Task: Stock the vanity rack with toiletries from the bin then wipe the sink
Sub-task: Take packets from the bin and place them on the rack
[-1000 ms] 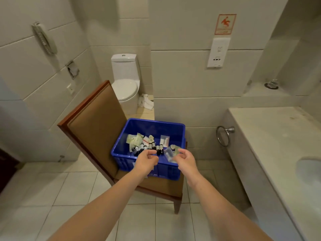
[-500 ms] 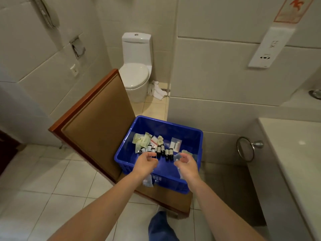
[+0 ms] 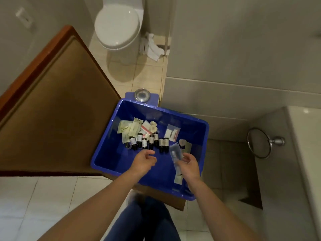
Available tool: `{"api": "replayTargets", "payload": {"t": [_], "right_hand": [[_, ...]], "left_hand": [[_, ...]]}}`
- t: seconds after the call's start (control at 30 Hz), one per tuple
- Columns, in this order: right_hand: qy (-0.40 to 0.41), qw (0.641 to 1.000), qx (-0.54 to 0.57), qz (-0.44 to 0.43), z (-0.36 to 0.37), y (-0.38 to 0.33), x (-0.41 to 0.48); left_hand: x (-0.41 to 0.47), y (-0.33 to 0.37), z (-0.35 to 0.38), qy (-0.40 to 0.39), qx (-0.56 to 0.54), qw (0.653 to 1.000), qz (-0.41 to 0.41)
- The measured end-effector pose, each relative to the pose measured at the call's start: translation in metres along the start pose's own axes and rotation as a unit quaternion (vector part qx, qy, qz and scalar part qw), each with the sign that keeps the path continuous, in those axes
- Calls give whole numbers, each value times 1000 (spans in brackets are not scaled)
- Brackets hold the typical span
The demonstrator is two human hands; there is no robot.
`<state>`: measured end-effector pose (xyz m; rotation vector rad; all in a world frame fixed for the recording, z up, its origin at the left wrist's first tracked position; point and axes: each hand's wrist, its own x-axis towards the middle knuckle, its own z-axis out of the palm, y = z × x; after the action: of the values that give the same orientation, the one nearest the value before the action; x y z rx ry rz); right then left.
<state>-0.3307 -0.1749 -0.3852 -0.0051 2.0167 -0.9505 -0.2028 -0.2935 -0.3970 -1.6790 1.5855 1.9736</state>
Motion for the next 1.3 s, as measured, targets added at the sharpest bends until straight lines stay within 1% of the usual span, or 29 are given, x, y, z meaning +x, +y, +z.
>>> {"api": "replayTargets", "payload": {"t": [0.23, 0.37, 0.5, 0.57, 0.7, 0.8, 0.97, 1.2, 1.3], "right_hand": [[-10, 998, -54, 35, 10, -4, 49], [-4, 997, -62, 55, 15, 11, 75], [4, 996, -58, 62, 23, 29, 103], [9, 996, -74, 58, 31, 38, 117], [36, 990, -135, 20, 44, 55, 137], [58, 987, -151, 18, 51, 66, 152], [90, 978, -185, 28, 59, 79, 167], [106, 962, -245, 64, 64, 89, 176], [95, 970, -212, 78, 65, 87, 176]], "left_hand": [[64, -3, 21, -44, -3, 998, -43], [99, -13, 35, -84, 9, 994, -64], [127, -24, 45, -109, 27, 991, -76], [141, -29, 49, -118, 28, 990, -79], [159, -40, 54, -122, 18, 988, -95], [169, -47, 59, -132, 12, 985, -108], [178, -55, 68, -154, 9, 980, -124], [183, -61, 79, -155, -2, 979, -134], [183, -61, 80, -153, -3, 979, -135]]}}
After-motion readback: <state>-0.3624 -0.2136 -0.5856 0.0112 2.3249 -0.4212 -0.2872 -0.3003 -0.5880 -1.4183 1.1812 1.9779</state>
